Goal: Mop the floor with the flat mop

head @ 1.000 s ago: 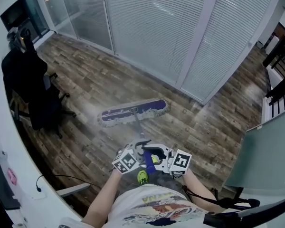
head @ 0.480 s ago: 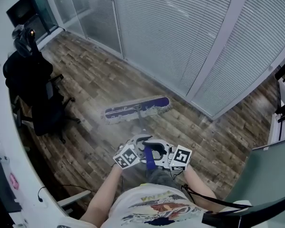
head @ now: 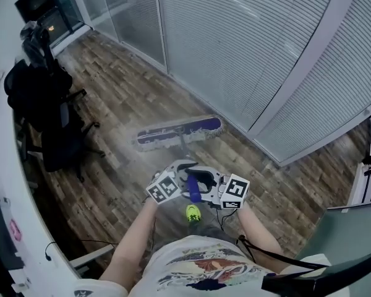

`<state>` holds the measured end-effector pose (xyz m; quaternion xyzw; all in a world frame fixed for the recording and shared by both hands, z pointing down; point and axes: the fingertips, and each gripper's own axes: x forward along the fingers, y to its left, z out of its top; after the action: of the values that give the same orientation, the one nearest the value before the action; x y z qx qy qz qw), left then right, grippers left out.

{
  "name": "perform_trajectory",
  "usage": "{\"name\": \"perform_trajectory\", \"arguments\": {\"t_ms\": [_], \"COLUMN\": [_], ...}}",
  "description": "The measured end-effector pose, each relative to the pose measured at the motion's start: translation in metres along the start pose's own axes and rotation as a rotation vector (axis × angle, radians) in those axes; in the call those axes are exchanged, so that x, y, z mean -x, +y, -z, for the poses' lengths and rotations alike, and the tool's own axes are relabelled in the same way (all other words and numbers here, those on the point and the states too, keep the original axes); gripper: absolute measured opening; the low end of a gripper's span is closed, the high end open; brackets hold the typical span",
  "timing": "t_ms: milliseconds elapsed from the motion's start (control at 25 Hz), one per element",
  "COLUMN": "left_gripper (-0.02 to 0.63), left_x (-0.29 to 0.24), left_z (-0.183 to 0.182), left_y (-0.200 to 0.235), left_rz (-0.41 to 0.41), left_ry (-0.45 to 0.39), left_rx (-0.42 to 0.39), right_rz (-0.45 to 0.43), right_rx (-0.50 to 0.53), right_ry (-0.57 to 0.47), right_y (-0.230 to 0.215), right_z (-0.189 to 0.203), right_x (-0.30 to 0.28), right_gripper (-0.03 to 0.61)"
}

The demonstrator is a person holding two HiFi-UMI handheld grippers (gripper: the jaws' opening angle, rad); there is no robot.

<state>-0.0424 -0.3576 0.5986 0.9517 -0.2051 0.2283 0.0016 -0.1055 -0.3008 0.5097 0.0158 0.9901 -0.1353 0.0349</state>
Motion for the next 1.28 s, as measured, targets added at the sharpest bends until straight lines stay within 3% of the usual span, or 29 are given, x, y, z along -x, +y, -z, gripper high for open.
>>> {"name": "perform_trajectory", "arguments": {"t_ms": [240, 440, 960, 1280], "left_gripper": [0.170, 0.170, 0.170, 0.170], "left_x": [0.018, 0.042, 0.148, 0.185], "left_z": [0.009, 0.016, 0.054, 0.057], "left_y": [-0.028, -0.077, -0.296, -0.391], "left_rz": [-0.004, -0.005, -0.007, -0.041], "left_ry": [0.010, 0.003, -0.009, -0.018], "left_rx": [-0.007, -0.004, -0.009, 0.028], "right_rz": [-0.004, -0.005, 0.003, -0.041], "right_rx": [-0.012, -0.013, -0.013, -0.013], "right_ry": [0.022, 0.031, 0.052, 0.068], "right_y": [0.032, 0.085, 0.319, 0.421], "right_z": [0.012, 0.029, 0.104, 0.125], "right_x": [-0.008, -0.013, -0.035, -0.031], "right_gripper": [0.278, 0.279, 0.281, 0.281]}}
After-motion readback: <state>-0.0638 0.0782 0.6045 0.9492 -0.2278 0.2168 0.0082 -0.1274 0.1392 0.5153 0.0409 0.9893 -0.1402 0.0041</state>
